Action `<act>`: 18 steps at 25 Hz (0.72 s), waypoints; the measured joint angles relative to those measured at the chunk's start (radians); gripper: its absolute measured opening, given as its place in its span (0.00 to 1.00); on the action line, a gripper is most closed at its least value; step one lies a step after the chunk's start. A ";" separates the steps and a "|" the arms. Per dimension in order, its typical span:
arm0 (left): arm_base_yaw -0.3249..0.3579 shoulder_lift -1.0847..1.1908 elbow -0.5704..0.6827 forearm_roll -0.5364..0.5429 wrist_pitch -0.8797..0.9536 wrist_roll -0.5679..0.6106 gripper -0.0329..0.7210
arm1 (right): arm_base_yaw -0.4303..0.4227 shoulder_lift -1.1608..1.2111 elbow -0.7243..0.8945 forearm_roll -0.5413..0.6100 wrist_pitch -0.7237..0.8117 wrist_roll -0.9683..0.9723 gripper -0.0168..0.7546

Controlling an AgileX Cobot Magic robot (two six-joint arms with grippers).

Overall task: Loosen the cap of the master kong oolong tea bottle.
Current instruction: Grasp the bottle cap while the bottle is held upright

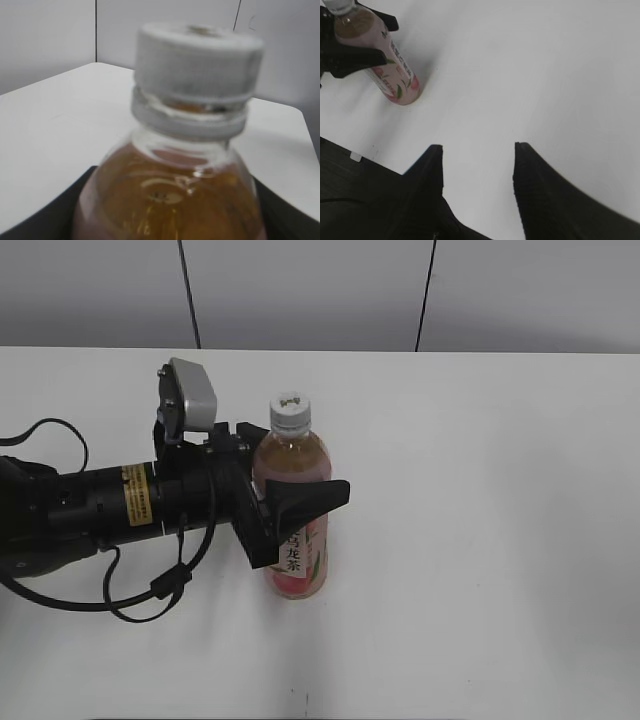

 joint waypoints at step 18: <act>0.000 0.000 0.000 0.000 -0.002 0.000 0.64 | 0.447 0.793 -0.747 -0.288 0.223 0.093 0.48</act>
